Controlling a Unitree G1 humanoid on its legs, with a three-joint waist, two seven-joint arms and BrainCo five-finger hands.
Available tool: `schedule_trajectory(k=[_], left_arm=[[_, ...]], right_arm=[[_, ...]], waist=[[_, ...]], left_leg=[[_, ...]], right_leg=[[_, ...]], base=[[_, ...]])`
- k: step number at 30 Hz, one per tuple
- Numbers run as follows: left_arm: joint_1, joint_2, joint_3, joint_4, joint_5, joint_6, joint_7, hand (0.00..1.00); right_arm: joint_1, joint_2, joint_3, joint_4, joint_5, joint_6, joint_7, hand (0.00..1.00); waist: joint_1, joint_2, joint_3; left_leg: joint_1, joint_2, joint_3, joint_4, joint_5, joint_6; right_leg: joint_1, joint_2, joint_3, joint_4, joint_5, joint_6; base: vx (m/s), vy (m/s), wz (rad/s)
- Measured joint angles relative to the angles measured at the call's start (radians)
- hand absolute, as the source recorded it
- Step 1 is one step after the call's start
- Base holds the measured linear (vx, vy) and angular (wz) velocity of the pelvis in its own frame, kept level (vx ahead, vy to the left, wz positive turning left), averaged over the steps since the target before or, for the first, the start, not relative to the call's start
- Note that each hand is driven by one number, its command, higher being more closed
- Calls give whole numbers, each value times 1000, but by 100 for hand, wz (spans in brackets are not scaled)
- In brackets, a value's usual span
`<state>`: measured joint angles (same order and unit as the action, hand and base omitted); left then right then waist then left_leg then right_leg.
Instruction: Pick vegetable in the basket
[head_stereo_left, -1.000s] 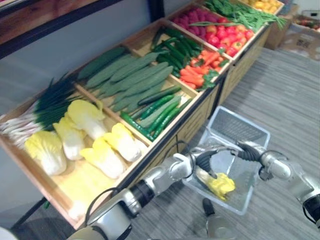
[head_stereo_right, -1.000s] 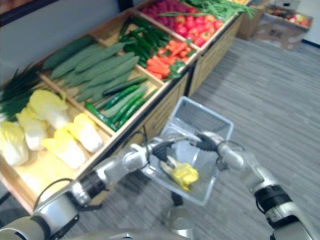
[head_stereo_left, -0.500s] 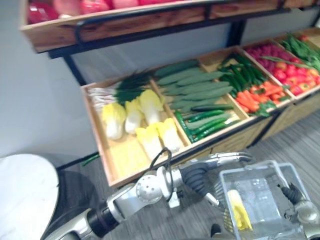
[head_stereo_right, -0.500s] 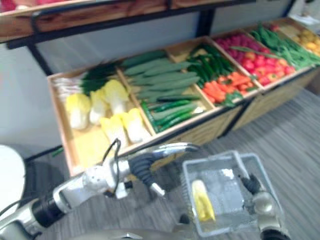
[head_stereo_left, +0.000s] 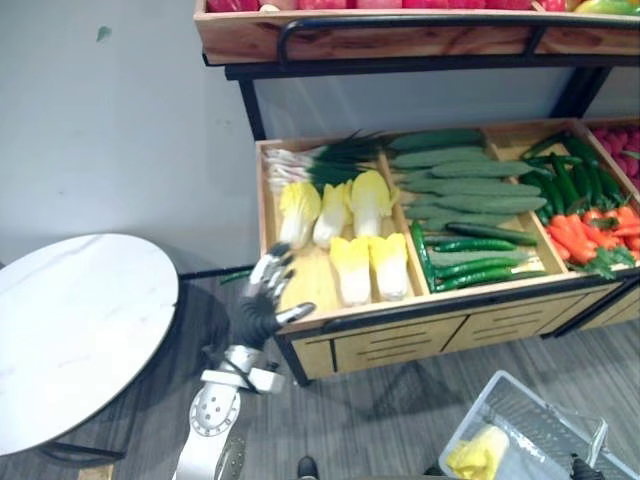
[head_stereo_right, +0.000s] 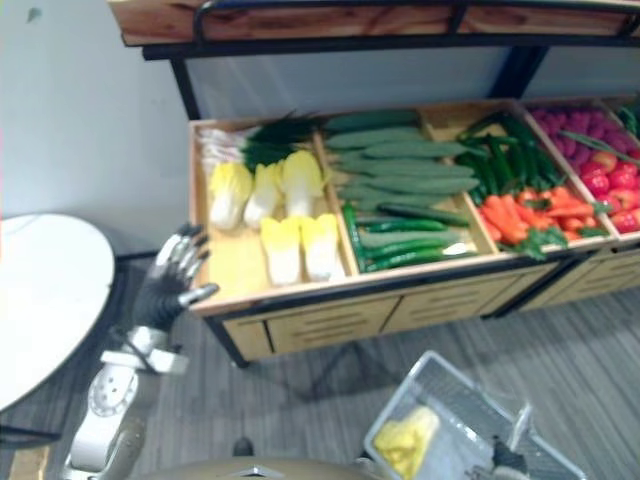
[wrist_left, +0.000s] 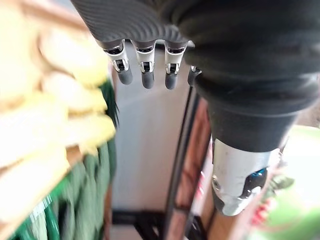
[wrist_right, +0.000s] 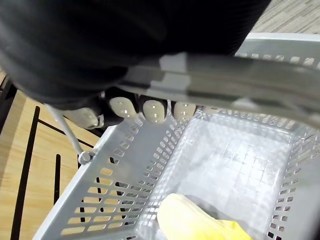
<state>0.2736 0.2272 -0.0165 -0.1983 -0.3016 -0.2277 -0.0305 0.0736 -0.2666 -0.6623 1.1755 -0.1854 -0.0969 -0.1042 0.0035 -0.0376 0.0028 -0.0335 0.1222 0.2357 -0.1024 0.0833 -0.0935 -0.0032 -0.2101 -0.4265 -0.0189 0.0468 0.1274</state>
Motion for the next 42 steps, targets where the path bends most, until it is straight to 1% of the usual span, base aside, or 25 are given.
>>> schedule_trajectory(k=[2, 4, 6, 8, 9, 11, 12, 13, 14, 15, 17, 18, 20, 21, 22, 23, 24, 27, 30, 32, 35, 39, 40, 41, 42], left_arm=[[10, -12, 34, 64, -1, 16, 22, 0], [11, -29, 68, 137, -9, 31, 26, 0], [13, -39, 114, 240, -5, 57, 37, 0], [11, -45, 162, 339, 4, 66, 52, 0], [8, -53, 186, 380, 21, 66, 59, 0], [-8, -84, 284, 570, 97, 69, 97, 0], [-15, -89, 308, 625, 119, 74, 108, 0], [-32, -105, 371, 755, 169, 106, 137, 0], [-41, -112, 402, 830, 200, 119, 152, 0], [-46, -114, 421, 884, 220, 123, 160, 0], [-67, -117, 518, 1090, 323, 134, 206, 0], [-71, -117, 546, 1131, 329, 138, 218, 0], [-76, -118, 635, 1252, 328, 153, 266, 0], [-75, -118, 654, 1274, 330, 155, 269, 0], [-72, -119, 674, 1297, 346, 166, 273, 0], [-70, -124, 691, 1315, 366, 189, 288, 0], [-69, -129, 691, 1315, 369, 196, 292, 0], [-81, -147, 676, 1315, 409, 196, 297, 0], [-90, -151, 610, 1315, 463, 194, 299, 0], [-91, -151, 566, 1315, 483, 191, 298, 0], [-91, -153, 508, 1315, 482, 184, 289, 0], [-93, -155, 441, 1315, 477, 180, 265, 0], [-93, -155, 420, 1315, 477, 179, 259, 0], [-90, -157, 395, 1315, 480, 179, 254, 0], [-91, -158, 383, 1315, 481, 179, 251, 0]], right_arm=[[0, 19, 0, 0, 36, 1, 0, 100], [-3, 35, 0, -4, 39, 0, 0, 100], [-2, 57, 2, -26, 52, -4, 0, 100], [-2, 61, 5, -36, 68, -5, 0, 100], [-2, 63, 5, -41, 69, -5, 1, 100], [-4, 76, 7, -51, 73, -6, 1, 100], [-4, 79, 8, -58, 75, -5, 0, 100], [-4, 85, 10, -62, 76, -5, 0, 100], [-5, 90, 10, -62, 76, -5, -1, 100], [-5, 94, 10, -62, 76, -5, -2, 100], [-12, 117, 10, -60, 76, -6, -17, 100], [-12, 123, 11, -60, 76, -7, -19, 100], [-13, 130, 43, -59, 76, -17, -23, 100], [-13, 132, 48, -59, 76, -18, -23, 100], [-13, 133, 58, -59, 76, -19, -25, 100], [-12, 132, 87, -59, 72, -21, -30, 100], [-12, 131, 102, -60, 68, -24, -34, 100], [-13, 127, 152, -60, 66, -38, -43, 100], [-12, 124, 198, -60, 66, -46, -44, 100], [-13, 123, 204, -60, 65, -46, -45, 100], [-18, 119, 209, -60, 63, -45, -45, 100], [-35, 118, 207, -59, 31, -39, -46, 100], [-45, 118, 207, -59, 28, -38, -46, 100], [-53, 117, 207, -59, 27, -38, -46, 100], [-56, 116, 207, -60, 26, -38, -46, 100]], waist=[[0, -6, -2], [-1, -10, -2], [-5, -12, 0], [-4, -13, 0], [-3, -13, 0], [-2, -13, 0], [-2, -13, 0], [-3, -14, 0], [-3, -16, 0], [-3, -17, -1], [-6, -25, -5], [-6, -27, -5], [-10, -29, -2], [-12, -28, -2], [-11, -28, -1], [-14, -27, -1], [-13, -26, 0], [-27, -22, 1], [-28, -19, 3], [-28, -16, 3], [-27, -10, 8], [-28, 0, 26], [-27, 0, 31], [-27, 8, 41], [-25, 6, 43]], left_leg=[[0, -1, -20, 0, 1, 0], [0, -2, -36, 0, 1, 0], [1, -6, -60, 0, 2, 1], [2, -6, -65, 0, 1, 0], [2, -6, -67, 0, 1, -1], [2, -4, -71, 0, 0, -1], [2, -3, -71, 0, 1, -1], [5, -1, -72, 0, 1, -1], [3, 0, -72, 0, 1, 0], [3, 0, -73, 0, 1, 0], [5, 6, -61, 0, -4, -7], [7, 8, -58, 0, -5, -8], [21, 14, -46, 1, -14, -13], [26, 15, -40, 1, -16, -14], [38, 17, -29, 1, -21, -16], [52, 20, -13, 1, -29, -20], [58, 22, -1, 1, -33, -21], [61, 23, 3, 2, -36, -23], [77, 24, 7, 3, -44, -26], [81, 24, 10, 3, -48, -28], [81, 24, 11, 3, -51, -28], [92, 27, 18, 4, -55, -30], [100, 29, 29, 6, -57, -31], [115, 33, 45, 6, -62, -34], [125, 35, 59, 6, -67, -36]], right_leg=[[10, -1, -17, 7, -14, 3], [10, -7, -29, 36, -36, -2], [7, -17, -37, 83, -72, -3], [6, -21, -37, 106, -90, -5], [6, -21, -37, 111, -93, -8], [6, -19, -37, 116, -101, -8], [7, -18, -37, 115, -102, -9], [7, -14, -37, 107, -101, -10], [7, -12, -37, 104, -101, -10], [8, -11, -37, 99, -101, -10], [11, -1, -31, 84, -98, -6], [11, 1, -28, 81, -97, -3], [17, 9, -15, 69, -94, 0], [20, 11, -10, 66, -94, 0], [26, 13, 0, 61, -93, 1], [32, 17, 14, 54, -91, 4], [31, 19, 26, 54, -91, 4], [31, 20, 30, 50, -91, 5], [46, 24, 36, 37, -90, 6], [50, 25, 38, 34, -90, 6], [53, 26, 37, 28, -90, 7], [64, 30, 42, 21, -89, 8], [64, 33, 52, 21, -89, 8], [67, 35, 67, 25, -89, 8], [67, 36, 79, 31, -89, 8]], base=[[6, -4, 30], [11, -1, 27], [35, 1, 27], [31, -6, 14], [22, -8, 6], [53, -20, 3], [110, -30, 2], [92, -20, 1], [92, -20, 2], [56, -17, 0], [67, -23, -9], [66, -27, -15], [59, -27, -17], [57, -19, -24], [65, -16, -32], [61, -13, -38], [50, -10, -32], [34, -5, -9], [48, -6, -7], [41, -3, -5], [40, -2, 0], [30, -3, -5], [26, -4, -25], [34, -3, -33], [38, 9, -51]])
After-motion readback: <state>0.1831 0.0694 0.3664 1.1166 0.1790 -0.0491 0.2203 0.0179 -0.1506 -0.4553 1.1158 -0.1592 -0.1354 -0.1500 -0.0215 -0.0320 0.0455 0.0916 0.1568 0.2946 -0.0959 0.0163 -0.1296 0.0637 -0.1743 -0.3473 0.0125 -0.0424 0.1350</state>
